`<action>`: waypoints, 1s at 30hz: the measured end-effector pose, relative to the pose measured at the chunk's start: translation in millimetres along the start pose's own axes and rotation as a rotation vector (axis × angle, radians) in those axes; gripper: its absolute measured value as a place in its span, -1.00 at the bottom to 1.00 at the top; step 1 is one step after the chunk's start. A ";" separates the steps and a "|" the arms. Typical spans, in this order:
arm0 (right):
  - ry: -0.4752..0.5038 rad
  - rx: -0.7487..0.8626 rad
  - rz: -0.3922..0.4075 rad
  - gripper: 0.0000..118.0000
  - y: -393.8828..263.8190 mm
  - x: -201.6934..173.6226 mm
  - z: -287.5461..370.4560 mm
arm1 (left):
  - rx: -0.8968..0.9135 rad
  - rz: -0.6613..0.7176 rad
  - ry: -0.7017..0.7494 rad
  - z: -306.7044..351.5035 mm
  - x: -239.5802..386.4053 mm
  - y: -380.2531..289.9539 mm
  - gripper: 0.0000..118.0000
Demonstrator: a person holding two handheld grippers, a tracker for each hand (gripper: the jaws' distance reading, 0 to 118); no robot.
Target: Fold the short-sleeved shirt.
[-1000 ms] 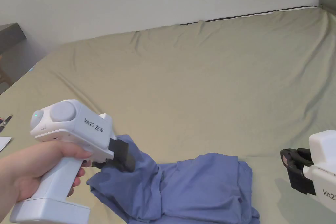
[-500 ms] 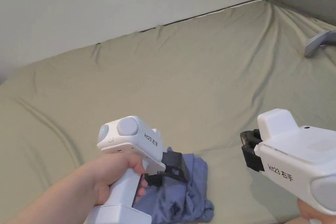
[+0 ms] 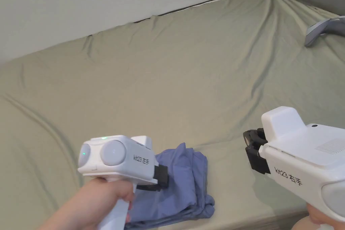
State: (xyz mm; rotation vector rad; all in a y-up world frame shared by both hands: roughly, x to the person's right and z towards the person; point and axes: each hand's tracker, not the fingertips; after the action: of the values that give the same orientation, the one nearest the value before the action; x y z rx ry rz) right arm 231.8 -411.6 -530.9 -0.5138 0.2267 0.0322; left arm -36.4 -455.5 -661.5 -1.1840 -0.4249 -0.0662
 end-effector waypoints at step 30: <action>0.613 -0.334 -0.263 -0.95 4.0 -72.9 -164.4 | 0.185 0.065 -0.259 68.5 -161.4 -57.6 -1.00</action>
State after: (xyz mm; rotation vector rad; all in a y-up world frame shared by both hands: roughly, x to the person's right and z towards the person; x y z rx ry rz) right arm 126.5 -486.9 -655.8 -0.8771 0.7587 -0.3541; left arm -220.0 -442.9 -646.9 -1.0256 -0.6063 0.1818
